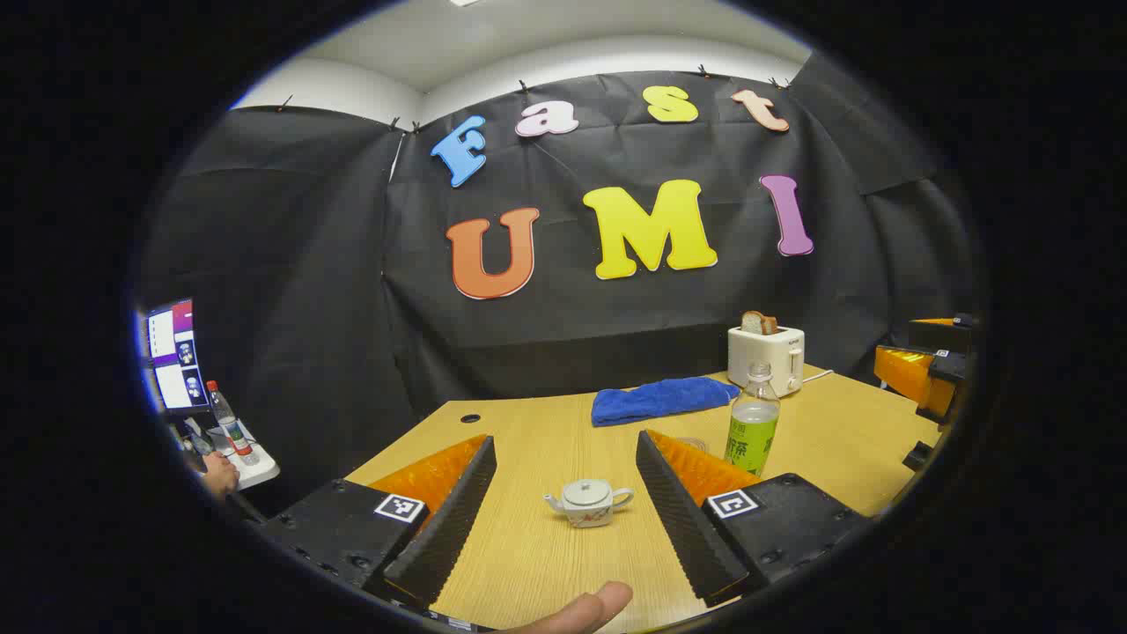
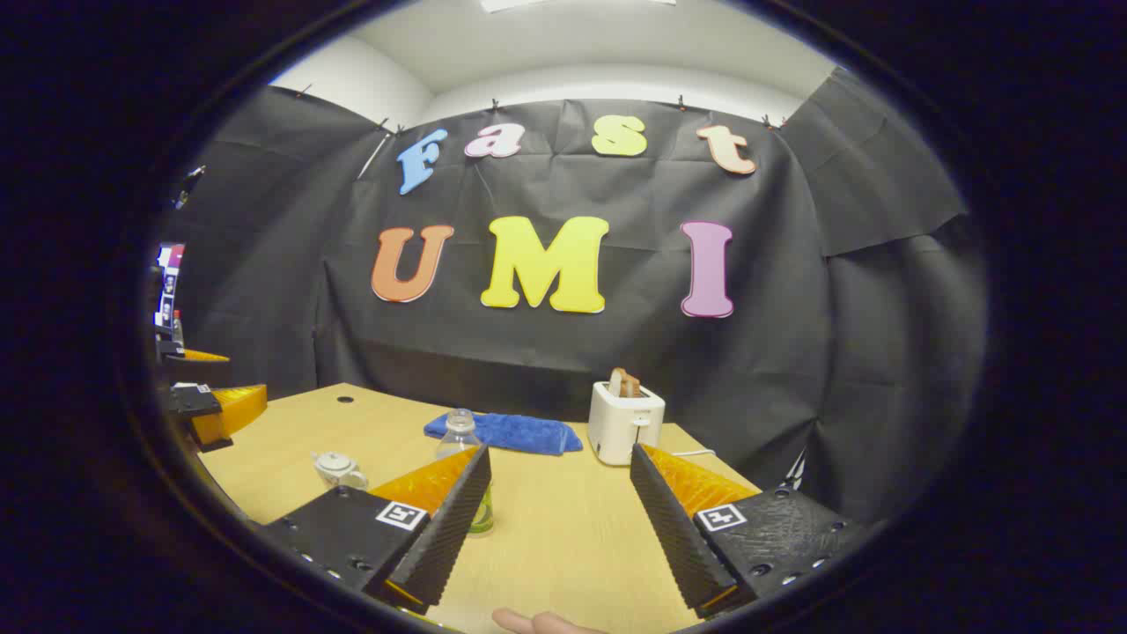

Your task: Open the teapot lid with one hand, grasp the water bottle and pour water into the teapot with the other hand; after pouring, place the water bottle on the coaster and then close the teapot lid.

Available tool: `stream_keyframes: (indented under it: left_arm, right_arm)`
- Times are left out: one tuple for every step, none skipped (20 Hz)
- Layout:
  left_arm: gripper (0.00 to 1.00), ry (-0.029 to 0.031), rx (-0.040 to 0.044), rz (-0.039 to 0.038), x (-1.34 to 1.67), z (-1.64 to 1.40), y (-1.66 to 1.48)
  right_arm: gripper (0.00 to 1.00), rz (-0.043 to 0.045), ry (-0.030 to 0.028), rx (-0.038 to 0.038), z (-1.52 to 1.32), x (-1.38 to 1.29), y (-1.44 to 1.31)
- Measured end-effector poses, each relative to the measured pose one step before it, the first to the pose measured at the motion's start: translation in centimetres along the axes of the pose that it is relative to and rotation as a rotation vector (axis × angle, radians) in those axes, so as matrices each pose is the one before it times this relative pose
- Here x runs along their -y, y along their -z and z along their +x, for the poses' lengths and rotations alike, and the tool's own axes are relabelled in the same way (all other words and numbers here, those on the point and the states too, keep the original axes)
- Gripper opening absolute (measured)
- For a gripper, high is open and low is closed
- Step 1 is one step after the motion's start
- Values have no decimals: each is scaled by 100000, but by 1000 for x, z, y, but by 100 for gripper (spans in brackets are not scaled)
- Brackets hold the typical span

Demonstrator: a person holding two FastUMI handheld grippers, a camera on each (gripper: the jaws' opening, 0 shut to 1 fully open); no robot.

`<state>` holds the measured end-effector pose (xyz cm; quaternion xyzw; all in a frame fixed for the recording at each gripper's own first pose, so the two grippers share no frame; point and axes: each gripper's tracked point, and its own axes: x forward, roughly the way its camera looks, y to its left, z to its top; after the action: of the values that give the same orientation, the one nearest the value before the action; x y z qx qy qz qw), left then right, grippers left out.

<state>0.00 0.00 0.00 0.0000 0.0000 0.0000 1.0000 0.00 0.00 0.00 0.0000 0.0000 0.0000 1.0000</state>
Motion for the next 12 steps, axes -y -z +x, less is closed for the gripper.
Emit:
stream_keyframes:
  left_arm:
    - [100, 762, -529, -987, 200, 208, 252]
    - [100, 783, -477, -533, 314, 3, 193]
    - [100, 247, -75, 6, 198, 81, -2]
    - [100, -366, 164, 429, -75, 0, -1]
    - [100, -690, 350, 507, -124, 63, 0]
    - [100, -189, 369, 436, -53, -35, -33]
    - [100, 500, 515, -104, 6, 34, -51]
    - [100, 544, 293, -260, 208, 84, 3]
    - [100, -234, 981, -701, -50, 98, -168]
    - [100, -159, 1116, -877, -210, 103, -192]
    - [100, 333, 222, -671, -101, -9, 17]
    - [100, -70, 64, -576, -18, 20, 28]
  right_arm:
    - [95, -173, 177, -74, 177, 73, 43]
    - [95, -174, -167, 75, 123, -15, -90]
    - [95, 5, -87, -34, -23, 39, 165]
    - [97, -331, -272, -210, 1, -72, 12]
    - [97, -403, -135, -246, 81, -114, 160]
    - [95, -287, -87, -398, 18, -118, 87]
    - [95, 98, -340, -379, 68, -166, 202]
    - [98, -97, -795, -313, 13, -263, -14]
    - [98, -64, -489, -403, 150, -189, 134]
    - [98, -288, -291, -421, 13, -97, 108]
    - [95, -398, -129, -46, 0, -37, 98]
    - [95, -140, 133, 215, -97, 42, -129]
